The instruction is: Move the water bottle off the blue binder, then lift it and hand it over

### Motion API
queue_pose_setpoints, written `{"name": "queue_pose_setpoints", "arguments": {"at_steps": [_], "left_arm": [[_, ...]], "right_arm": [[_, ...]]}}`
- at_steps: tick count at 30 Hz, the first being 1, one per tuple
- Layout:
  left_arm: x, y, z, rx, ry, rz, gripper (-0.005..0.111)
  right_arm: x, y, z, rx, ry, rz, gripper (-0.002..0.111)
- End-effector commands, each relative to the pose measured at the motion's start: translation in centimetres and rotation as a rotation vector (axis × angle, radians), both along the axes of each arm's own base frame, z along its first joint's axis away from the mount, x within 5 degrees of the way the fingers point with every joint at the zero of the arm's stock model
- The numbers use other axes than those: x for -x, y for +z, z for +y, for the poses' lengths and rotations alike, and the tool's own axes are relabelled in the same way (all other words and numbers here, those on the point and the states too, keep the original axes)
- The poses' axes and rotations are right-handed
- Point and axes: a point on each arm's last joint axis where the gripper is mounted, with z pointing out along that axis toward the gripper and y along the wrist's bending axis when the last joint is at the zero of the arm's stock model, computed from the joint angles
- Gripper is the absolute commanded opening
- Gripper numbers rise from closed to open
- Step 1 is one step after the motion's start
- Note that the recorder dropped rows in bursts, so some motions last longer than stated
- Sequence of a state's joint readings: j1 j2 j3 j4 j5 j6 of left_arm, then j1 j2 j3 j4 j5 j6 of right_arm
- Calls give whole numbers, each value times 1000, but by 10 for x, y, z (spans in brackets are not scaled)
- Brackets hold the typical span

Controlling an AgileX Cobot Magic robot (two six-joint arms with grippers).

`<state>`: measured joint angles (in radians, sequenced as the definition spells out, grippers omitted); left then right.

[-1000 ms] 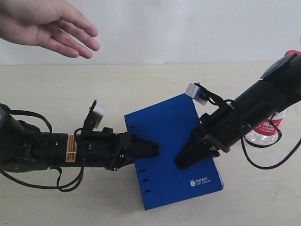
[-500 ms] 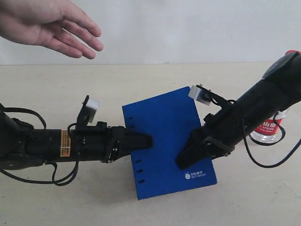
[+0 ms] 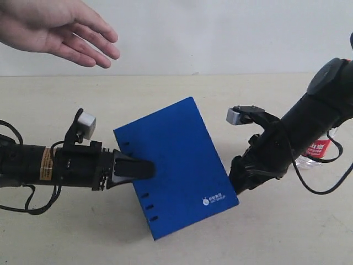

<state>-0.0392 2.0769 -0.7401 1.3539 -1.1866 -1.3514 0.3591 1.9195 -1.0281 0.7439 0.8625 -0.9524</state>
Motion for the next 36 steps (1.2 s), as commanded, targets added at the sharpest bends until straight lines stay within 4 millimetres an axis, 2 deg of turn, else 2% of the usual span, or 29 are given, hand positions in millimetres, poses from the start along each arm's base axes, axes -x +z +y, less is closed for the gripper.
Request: {"name": "queue_pose_setpoints", "arguments": {"at_steps": [1, 5, 7, 10, 12, 15, 18, 21, 26, 28, 30, 34, 36], "left_arm": [[14, 2, -4, -22, -177, -22, 5], [16, 1, -5, -23, -191, 8, 5], [16, 1, -5, -23, -191, 10, 5], [16, 1, -5, -22, -190, 12, 5], [16, 1, -5, -22, -190, 12, 5], [16, 1, -5, -22, -190, 12, 5], [16, 1, -5, -22, -188, 11, 5], [15, 2, -5, -19, -179, 11, 5], [10, 3, -5, 3, -117, 10, 5], [7, 4, -4, 14, -83, 0, 12], [4, 5, -5, 24, -54, -2, 22], [5, 6, -16, 35, -55, -16, 51], [6, 7, -25, 41, -63, -35, 61]], "right_arm": [[-16, 3, -1, 10, -126, -141, 60], [-29, 3, -4, 37, -271, -227, 60], [-32, 3, -5, 42, -306, -242, 56], [-33, -3, -5, 50, -329, -225, 35], [-33, -12, -4, 48, -347, -189, 17], [-32, -30, 2, 40, -362, -137, -1], [-28, -45, 11, 31, -306, -130, 0], [-21, -51, 24, 23, -218, -140, 0], [8, -50, 55, -54, 84, -117, 0], [20, -49, 66, -76, 161, -95, 0], [25, -49, 72, -74, 163, -80, 0], [33, -48, 82, -76, 167, -74, 0], [37, -48, 86, -78, 180, -64, 0]]}}
